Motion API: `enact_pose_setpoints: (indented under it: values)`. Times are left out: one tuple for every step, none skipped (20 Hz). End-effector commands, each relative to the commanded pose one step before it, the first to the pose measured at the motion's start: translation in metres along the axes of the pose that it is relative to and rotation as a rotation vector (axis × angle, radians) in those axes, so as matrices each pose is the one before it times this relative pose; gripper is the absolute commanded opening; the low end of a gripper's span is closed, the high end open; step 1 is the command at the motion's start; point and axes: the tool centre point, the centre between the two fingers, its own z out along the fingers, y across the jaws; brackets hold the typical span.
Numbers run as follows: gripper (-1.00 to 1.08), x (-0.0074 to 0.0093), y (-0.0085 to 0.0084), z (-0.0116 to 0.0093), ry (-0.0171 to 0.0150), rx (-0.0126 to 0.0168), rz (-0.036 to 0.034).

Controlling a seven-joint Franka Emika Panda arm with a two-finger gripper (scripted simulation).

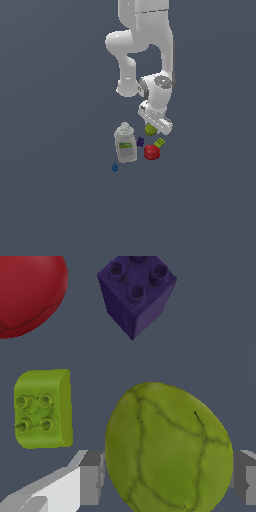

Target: Pick up a designated object from a clutter of objects.

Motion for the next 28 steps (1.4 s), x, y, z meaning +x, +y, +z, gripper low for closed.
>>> enact_pose_setpoints:
  values:
    - [-1.00,0.00110,-0.00149,-0.00253,0.00064,0.00131,0.00005]
    - [-1.00,0.00064,-0.00076,-0.00163,0.00000,0.00000,0.00000]
    - [-1.00,0.00078,-0.00094,-0.00199,0.00000,0.00000,0.00000]
    - [-1.00,0.00092,-0.00111,-0.00236,0.00000,0.00000,0.00000]
    - [-1.00,0.00106,-0.00129,-0.00273,0.00000,0.00000,0.00000]
    - [-1.00,0.00113,-0.00150,-0.00301,-0.00043,-0.00006,-0.00023]
    - [-1.00,0.00133,-0.00165,-0.00348,0.00000,0.00000,0.00000]
    - [-1.00,0.00142,-0.00186,-0.00380,-0.00045,0.00004,-0.00019]
    - [-1.00,0.00160,-0.00202,-0.00424,0.00000,0.00000,0.00000]
    - [-1.00,0.00171,-0.00223,-0.00459,-0.00045,0.00009,-0.00016]
    - [-1.00,0.00185,-0.00241,-0.00498,-0.00045,0.00011,-0.00015]
    - [-1.00,0.00202,-0.00259,-0.00541,0.00000,0.00000,0.00000]
    - [-1.00,0.00213,-0.00281,-0.00578,-0.00063,0.00019,-0.00021]
    - [-1.00,0.00229,-0.00300,-0.00621,-0.00044,0.00014,-0.00015]
    - [-1.00,0.00245,-0.00320,-0.00662,-0.00044,0.00015,-0.00015]
    - [-1.00,0.00261,-0.00341,-0.00705,-0.00044,0.00016,-0.00015]
    - [-1.00,0.00278,-0.00358,-0.00744,0.00000,0.00000,0.00000]
    - [-1.00,0.00285,-0.00371,-0.00767,-0.00061,0.00023,-0.00022]
    - [-1.00,0.00290,-0.00374,-0.00773,-0.00043,0.00017,-0.00016]
    - [-1.00,0.00296,-0.00376,-0.00781,0.00000,0.00000,0.00000]
    - [-1.00,0.00298,-0.00381,-0.00786,-0.00043,0.00016,-0.00017]
    - [-1.00,0.00304,-0.00383,-0.00793,0.00000,0.00000,0.00000]
    - [-1.00,0.00309,-0.00387,-0.00800,0.00000,0.00000,0.00000]
    - [-1.00,0.00313,-0.00391,-0.00806,0.00000,0.00000,0.00000]
    - [-1.00,0.00318,-0.00395,-0.00813,0.00000,0.00000,0.00000]
    - [-1.00,0.00322,-0.00399,-0.00819,0.00000,0.00000,0.00000]
    - [-1.00,0.00326,-0.00403,-0.00825,0.00000,0.00000,0.00000]
    - [-1.00,0.00331,-0.00408,-0.00830,0.00000,0.00000,0.00000]
